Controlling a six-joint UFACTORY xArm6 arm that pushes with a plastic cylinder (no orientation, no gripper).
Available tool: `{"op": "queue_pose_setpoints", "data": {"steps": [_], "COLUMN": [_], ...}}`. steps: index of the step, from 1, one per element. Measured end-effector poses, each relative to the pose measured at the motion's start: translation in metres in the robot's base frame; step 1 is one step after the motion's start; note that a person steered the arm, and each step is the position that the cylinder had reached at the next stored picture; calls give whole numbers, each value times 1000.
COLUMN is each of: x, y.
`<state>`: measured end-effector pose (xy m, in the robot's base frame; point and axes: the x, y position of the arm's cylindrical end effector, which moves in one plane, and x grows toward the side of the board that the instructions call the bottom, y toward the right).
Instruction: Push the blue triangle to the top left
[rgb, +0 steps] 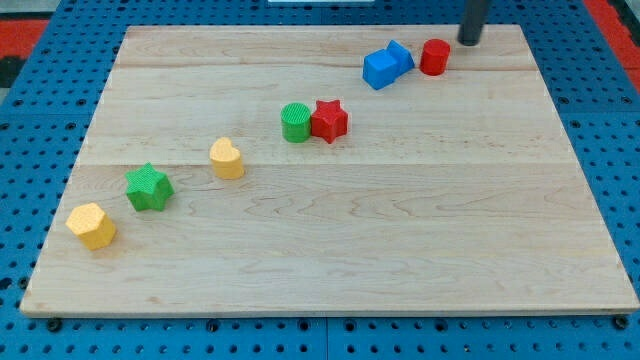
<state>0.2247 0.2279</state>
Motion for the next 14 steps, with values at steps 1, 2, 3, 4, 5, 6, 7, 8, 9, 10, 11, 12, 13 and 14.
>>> {"op": "queue_pose_setpoints", "data": {"steps": [1,2,3,4,5,6,7,8,9,10,11,12,13,14], "x": [22,25,24,10,-5,-31,-19,-14,-27,-7,22,21,13,-16], "y": [-18,-127,-218,-222,-184,-209,-302,-337,-277,-238,-269,-355,-347,-337]}}
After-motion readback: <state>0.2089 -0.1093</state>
